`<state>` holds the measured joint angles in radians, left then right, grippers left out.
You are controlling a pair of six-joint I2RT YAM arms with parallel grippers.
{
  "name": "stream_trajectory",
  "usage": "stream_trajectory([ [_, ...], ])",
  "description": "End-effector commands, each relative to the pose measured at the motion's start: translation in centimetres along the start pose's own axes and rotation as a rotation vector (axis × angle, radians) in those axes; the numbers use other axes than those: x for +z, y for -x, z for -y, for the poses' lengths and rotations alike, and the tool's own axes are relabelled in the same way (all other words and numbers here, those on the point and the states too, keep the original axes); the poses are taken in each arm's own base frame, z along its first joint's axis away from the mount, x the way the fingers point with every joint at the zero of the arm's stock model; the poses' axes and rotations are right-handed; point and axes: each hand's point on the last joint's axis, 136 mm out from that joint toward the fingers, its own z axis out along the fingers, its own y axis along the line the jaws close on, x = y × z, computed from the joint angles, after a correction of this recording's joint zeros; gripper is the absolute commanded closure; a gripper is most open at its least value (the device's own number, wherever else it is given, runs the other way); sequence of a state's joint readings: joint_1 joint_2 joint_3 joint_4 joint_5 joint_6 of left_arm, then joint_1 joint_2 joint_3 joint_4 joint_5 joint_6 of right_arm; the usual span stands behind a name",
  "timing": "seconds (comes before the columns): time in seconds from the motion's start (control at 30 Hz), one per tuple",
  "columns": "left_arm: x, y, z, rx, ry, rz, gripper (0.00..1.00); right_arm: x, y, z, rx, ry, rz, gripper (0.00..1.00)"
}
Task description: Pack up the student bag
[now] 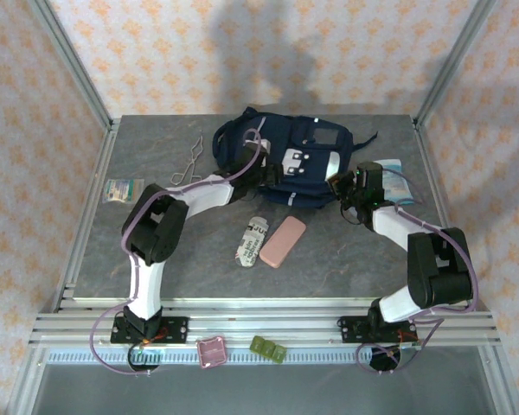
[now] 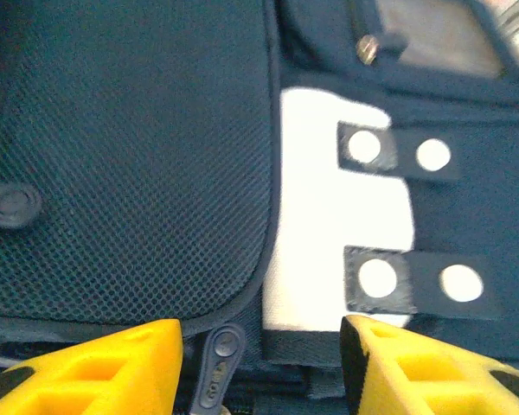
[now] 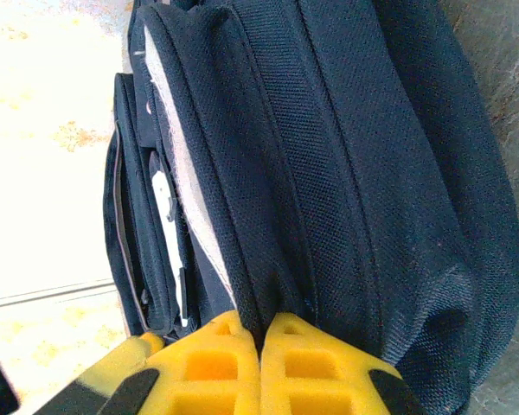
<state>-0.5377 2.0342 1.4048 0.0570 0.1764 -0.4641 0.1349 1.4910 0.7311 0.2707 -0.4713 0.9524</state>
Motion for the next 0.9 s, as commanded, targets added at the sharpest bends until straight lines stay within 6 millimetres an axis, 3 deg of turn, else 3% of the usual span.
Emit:
stream_trajectory([
  [0.0,0.6,-2.3,-1.4,0.040,0.074,-0.121,0.47,-0.4,0.0,-1.0,-0.031,0.035,0.005,1.00],
  [0.17,1.1,-2.5,-2.2,0.062,0.135,-0.127,0.49,-0.3,0.0,-1.1,-0.029,0.039,0.002,1.00],
  [0.27,1.8,-3.4,-2.6,0.074,0.153,-0.169,0.62,-0.2,0.0,-0.9,-0.028,0.036,-0.002,1.00],
  [0.37,2.4,-4.5,-3.3,0.100,0.219,-0.199,0.66,-0.1,-0.1,-0.9,-0.026,0.035,-0.003,1.00],
  [0.43,2.6,-4.9,-3.8,0.121,0.269,-0.209,0.88,-0.1,0.0,-1.0,-0.025,0.038,-0.002,1.00],
  [0.47,2.7,-5.1,-3.9,0.124,0.272,-0.215,0.87,-0.1,0.0,-1.0,-0.025,0.038,-0.002,1.00],
  [0.6,2.9,-5.0,-3.6,0.130,0.251,-0.205,0.62,-0.1,0.0,-1.2,-0.028,0.036,-0.004,1.00],
  [0.67,3.0,-4.7,-3.6,0.133,0.255,-0.199,0.62,-0.1,0.1,-1.1,-0.026,0.035,-0.002,1.00],
  [0.7,3.2,-4.7,-3.6,0.137,0.258,-0.201,0.66,-0.1,0.0,-1.1,-0.025,0.034,-0.004,1.00],
  [0.77,3.5,-4.8,-4.0,0.137,0.271,-0.206,0.93,-0.1,0.0,-1.1,-0.023,0.036,-0.003,1.00],
  [0.8,3.7,-4.9,-4.1,0.134,0.271,-0.212,1.00,-0.1,0.1,-1.1,-0.023,0.035,-0.001,1.00],
  [0.87,3.7,-4.7,-4.4,0.127,0.276,-0.209,1.00,-0.1,0.1,-1.1,-0.023,0.033,0.001,1.00],
])
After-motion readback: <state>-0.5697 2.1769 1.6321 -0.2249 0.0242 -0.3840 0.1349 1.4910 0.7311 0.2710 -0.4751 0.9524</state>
